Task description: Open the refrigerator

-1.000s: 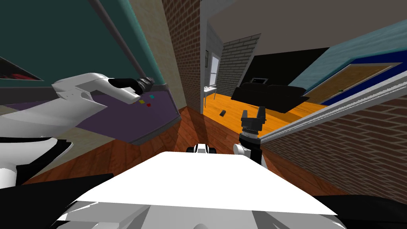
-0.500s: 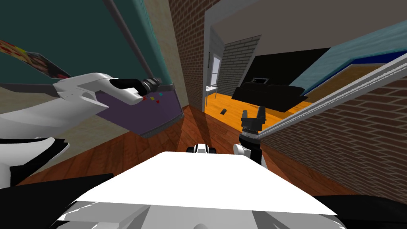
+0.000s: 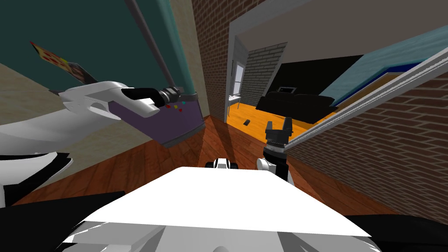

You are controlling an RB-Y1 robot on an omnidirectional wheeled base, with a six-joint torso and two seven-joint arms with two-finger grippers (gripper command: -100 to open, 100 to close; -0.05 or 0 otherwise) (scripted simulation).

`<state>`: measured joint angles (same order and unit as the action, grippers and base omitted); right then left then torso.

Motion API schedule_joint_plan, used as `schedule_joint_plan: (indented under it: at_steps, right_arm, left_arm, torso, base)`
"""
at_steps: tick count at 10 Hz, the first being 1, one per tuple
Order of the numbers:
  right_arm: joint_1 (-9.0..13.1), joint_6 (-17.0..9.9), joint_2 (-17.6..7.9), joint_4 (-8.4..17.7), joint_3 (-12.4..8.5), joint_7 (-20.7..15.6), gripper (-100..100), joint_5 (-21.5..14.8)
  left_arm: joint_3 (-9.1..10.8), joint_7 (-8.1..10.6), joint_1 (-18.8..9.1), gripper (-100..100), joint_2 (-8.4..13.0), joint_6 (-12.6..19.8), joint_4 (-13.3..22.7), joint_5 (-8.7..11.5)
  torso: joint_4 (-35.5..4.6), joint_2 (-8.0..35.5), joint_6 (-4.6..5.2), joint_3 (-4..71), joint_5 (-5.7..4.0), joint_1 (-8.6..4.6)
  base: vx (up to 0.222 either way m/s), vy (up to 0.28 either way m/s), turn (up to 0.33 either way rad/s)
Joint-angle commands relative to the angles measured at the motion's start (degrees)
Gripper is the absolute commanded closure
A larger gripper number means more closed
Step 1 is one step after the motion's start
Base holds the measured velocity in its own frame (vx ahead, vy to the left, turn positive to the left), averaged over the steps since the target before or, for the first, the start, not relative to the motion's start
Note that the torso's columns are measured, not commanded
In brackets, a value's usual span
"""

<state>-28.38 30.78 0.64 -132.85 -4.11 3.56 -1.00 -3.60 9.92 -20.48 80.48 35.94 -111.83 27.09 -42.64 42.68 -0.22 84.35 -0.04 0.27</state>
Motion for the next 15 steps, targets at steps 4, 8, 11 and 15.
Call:
schedule_joint_plan:
  at_steps: [4, 8, 11, 15]
  right_arm:
    - [0.0, 0.0, 0.0, 0.0, 0.0, 0.0, 0, 0.0]
    - [0.0, 0.0, 0.0, 0.0, 0.0, 0.0, 0, 0.0]
    - [0.0, 0.0, 0.0, 0.0, 0.0, 0.0, 0, 0.0]
    - [0.0, 0.0, 0.0, 0.0, 0.0, 0.0, 0, 0.0]
  left_arm:
    - [0.15, 1.2, -0.3, 100, 1.5, -2.1, -7.0, 2.2]
    - [-0.04, 1.9, -0.5, 100, 2.3, -3.0, -11.2, 3.5]
    - [-0.75, 3.32, -1.5, -100, 4.4, -2.4, -15.2, 6.6]
    - [0.88, 5.68, -3.9, -100, 8.6, 0.3, -18.2, 10.3]
  torso:
    - [-0.2, 0.1, -0.33, -0.1, 0.12, 0.33]
    - [-0.4, 0.2, -0.46, -0.1, 0.22, 0.77]
    - [-0.5, 0.1, -0.47, 0.0, 0.11, 0.55]
    - [0.2, -0.6, 0.19, 0.5, -0.17, -0.41]
  base:
    - [-0.224, 0.176, 0.032]
    - [-0.196, 0.187, 0.025]
    - [-0.147, 0.123, 0.018]
    - [0.069, -0.006, 0.017]
